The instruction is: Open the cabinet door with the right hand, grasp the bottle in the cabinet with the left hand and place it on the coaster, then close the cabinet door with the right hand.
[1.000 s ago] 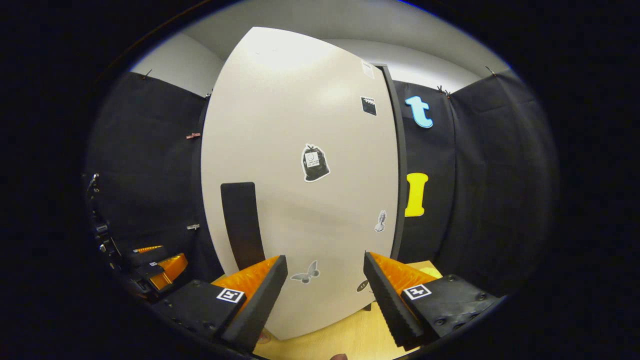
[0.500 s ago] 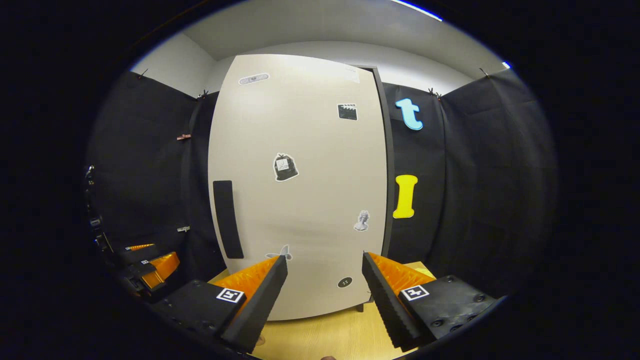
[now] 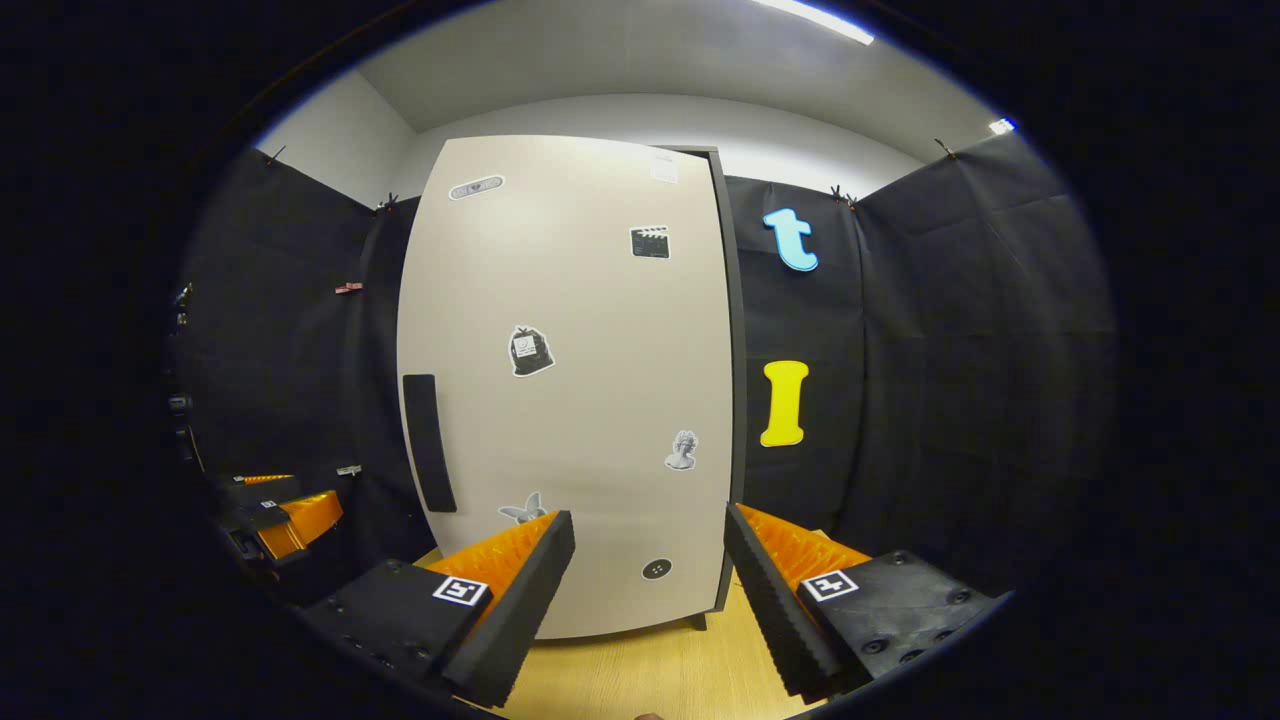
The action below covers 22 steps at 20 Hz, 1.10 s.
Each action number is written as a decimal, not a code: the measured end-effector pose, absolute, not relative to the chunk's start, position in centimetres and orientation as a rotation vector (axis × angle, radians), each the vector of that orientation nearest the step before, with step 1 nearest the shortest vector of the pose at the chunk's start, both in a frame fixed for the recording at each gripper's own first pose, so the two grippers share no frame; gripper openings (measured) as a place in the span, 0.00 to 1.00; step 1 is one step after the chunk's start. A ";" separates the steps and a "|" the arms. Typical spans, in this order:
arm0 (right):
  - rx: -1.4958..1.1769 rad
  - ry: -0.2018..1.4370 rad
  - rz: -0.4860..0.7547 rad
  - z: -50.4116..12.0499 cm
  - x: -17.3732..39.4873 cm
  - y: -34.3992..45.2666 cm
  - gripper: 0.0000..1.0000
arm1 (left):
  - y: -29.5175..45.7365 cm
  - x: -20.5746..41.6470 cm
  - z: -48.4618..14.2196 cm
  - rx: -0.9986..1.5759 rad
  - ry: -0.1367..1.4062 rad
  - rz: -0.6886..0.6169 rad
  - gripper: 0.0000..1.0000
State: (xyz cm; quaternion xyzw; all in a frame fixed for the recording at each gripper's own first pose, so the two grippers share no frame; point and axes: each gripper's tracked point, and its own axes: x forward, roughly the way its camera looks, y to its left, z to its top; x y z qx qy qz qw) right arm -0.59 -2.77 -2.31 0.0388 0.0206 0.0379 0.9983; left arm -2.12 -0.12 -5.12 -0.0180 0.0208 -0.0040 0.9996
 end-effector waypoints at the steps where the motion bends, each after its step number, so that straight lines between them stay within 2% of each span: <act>1: 0.078 0.039 0.072 -2.3 -0.8 -3.1 0.98 | -0.4 -2.3 -4.8 -0.039 0.038 -0.007 0.94; 11: 0.088 0.015 0.037 -2.1 -1.9 -5.5 0.98 | -3.0 -3.0 -2.5 -0.002 -0.006 -0.028 0.94; 12: 0.088 0.018 0.037 -2.1 -2.0 -5.7 0.98 | -3.1 -3.2 -2.4 -0.001 -0.008 -0.026 0.91; 14: 0.080 0.017 0.031 -2.0 -2.0 -6.2 0.98 | -3.7 -3.3 -2.3 -0.006 -0.011 -0.033 0.94; 22: 0.038 0.006 0.031 -1.8 -2.4 -6.9 0.98 | -3.9 -3.3 -2.1 -0.006 -0.015 -0.027 0.94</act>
